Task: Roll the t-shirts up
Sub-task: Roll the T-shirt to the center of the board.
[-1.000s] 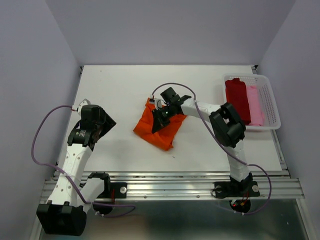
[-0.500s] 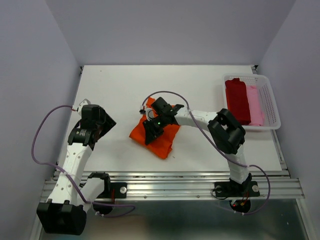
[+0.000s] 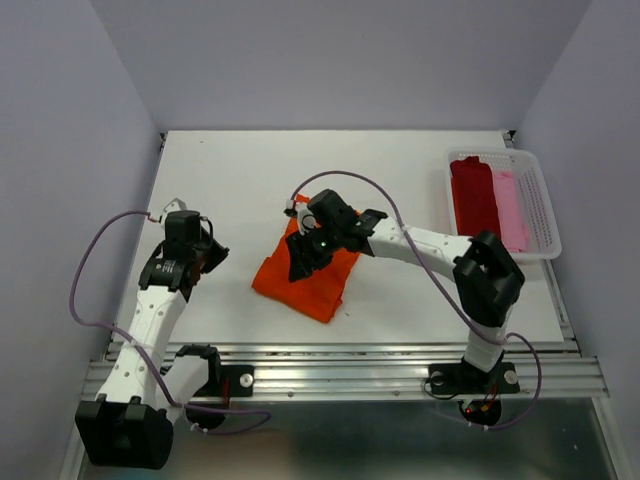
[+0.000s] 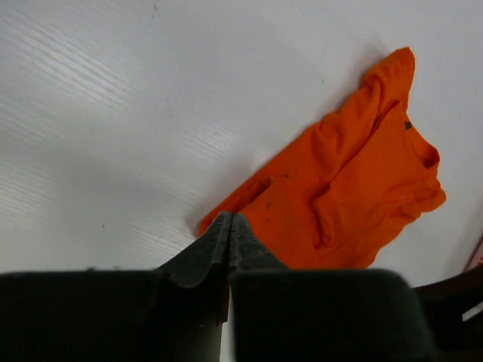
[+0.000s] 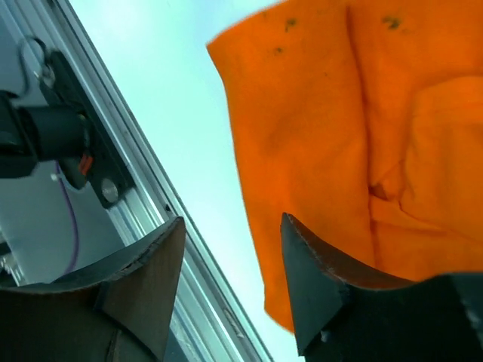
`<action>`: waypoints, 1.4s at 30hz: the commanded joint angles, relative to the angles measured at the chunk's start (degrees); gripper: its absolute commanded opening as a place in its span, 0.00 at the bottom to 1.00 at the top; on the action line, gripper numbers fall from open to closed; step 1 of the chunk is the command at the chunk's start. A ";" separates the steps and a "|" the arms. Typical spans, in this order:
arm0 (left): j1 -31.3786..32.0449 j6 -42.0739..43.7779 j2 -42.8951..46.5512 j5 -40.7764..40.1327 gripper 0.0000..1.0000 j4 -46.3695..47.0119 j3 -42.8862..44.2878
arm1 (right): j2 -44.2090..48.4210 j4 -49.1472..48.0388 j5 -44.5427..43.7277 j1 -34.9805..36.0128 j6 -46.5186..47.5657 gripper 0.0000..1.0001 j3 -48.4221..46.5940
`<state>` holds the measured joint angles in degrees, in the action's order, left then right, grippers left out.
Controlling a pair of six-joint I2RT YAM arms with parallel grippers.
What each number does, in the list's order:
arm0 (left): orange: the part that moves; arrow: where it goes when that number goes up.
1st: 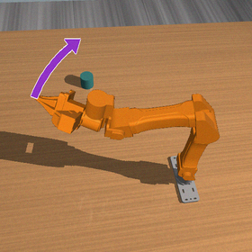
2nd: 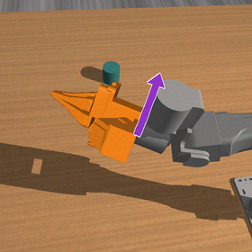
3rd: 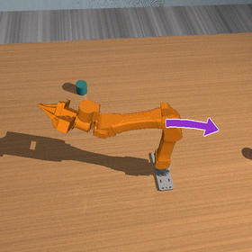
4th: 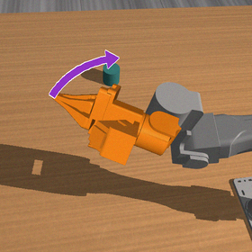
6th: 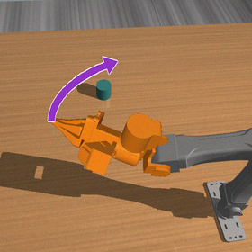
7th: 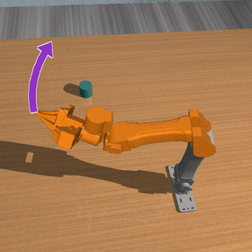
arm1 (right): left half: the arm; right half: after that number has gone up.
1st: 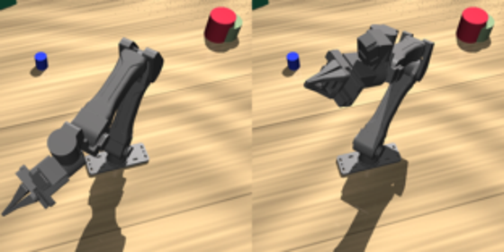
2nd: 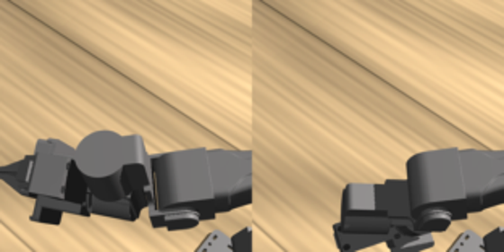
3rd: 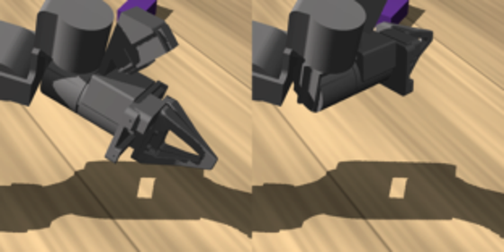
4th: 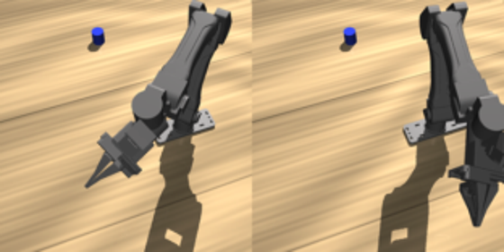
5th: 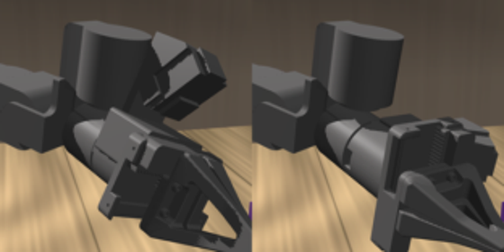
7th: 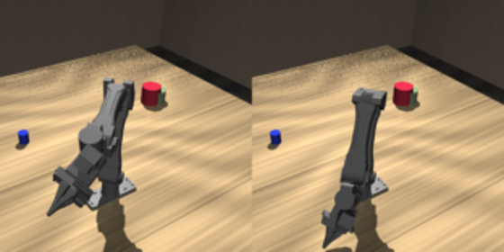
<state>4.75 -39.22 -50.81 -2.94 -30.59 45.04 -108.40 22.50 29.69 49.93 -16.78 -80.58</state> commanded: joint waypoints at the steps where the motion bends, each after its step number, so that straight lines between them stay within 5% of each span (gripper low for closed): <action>1: 0.16 0.64 -0.69 7.76 0.00 5.45 -4.07 | 6.88 -2.72 -8.50 -0.10 -2.03 0.46 3.56; 4: 3.22 0.03 -2.27 9.62 0.00 8.16 -5.74 | 8.81 -3.60 -13.07 -0.10 -3.52 0.19 7.53; 8: 9.98 -2.43 -5.17 8.39 0.00 11.42 -6.45 | 9.52 -4.83 -13.96 -0.10 -4.40 0.03 11.58; 23: 13.79 -4.19 -23.72 5.93 0.00 24.26 -11.90 | 4.25 -6.68 -22.92 -0.10 -4.49 0.01 18.87; 36: 13.79 -2.18 -18.19 1.01 0.00 18.20 -6.10 | 16.54 -7.82 -26.87 1.04 -3.88 0.01 21.95; 42: 13.79 -2.09 -20.47 0.21 0.00 18.11 -5.49 | 15.24 -9.40 -26.09 2.71 -5.37 0.01 25.11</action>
<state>18.37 -42.33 -70.43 -0.99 -11.03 37.67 -92.03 15.25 4.64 50.89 -21.34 -57.74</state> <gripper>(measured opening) 0.026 0.017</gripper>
